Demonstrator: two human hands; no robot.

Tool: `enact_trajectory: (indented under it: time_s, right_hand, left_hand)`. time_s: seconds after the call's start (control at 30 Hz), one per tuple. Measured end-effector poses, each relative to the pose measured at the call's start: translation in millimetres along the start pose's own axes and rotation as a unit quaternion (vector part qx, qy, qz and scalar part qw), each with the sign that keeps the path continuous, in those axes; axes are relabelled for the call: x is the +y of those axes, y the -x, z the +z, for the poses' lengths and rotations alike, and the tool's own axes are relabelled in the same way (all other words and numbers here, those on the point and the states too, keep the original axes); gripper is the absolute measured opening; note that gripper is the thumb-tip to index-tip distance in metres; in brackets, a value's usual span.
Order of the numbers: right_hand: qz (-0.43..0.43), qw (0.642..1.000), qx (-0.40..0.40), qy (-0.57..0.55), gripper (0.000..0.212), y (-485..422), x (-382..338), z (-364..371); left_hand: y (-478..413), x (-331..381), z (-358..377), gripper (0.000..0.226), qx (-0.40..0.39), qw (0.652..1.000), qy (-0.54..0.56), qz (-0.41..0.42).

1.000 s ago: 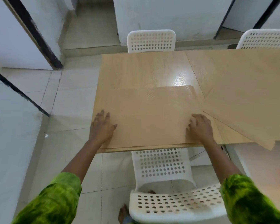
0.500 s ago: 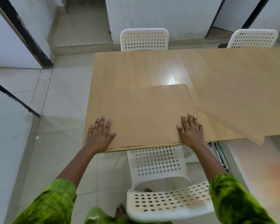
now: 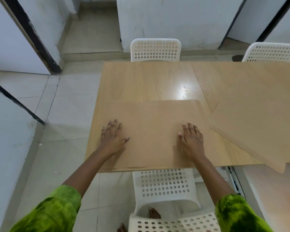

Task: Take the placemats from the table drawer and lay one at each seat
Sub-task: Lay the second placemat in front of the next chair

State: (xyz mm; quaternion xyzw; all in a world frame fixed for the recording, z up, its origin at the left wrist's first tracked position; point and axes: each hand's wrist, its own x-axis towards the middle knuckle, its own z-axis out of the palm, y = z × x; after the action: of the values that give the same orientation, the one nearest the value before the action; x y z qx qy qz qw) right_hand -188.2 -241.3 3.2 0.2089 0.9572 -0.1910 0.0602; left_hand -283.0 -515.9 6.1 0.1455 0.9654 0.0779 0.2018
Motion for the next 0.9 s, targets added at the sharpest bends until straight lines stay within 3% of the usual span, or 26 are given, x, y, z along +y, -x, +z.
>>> enact_trajectory:
  time_s: [0.2, 0.43, 0.6, 0.73, 0.9]
  right_hand:
    - [-0.090, 0.995, -0.028, 0.030, 0.053, -75, -67, 13]
    - [-0.112, 0.991, -0.041, 0.062, 0.055, -105, -66, 30]
    - [-0.045, 0.997, -0.018, 0.065, 0.059, -117, -20, 12]
    - [0.024, 0.998, 0.004, 0.066, 0.061, -124, 25, -8]
    - [0.037, 0.997, -0.005, 0.061, 0.061, -134, 22, -10]
  left_hand:
    - [-82, 56, -21, 0.069, -0.014, 0.993, -0.052, 0.102]
    - [-114, 53, 2, 0.061, 0.039, 0.991, -0.063, 0.115]
    - [-113, 15, 8, 0.078, 0.105, 0.991, -0.065, 0.058]
    - [-111, -10, 6, 0.077, 0.119, 0.990, -0.070, 0.016]
    - [-117, -14, -2, 0.068, 0.097, 0.992, -0.076, 0.002]
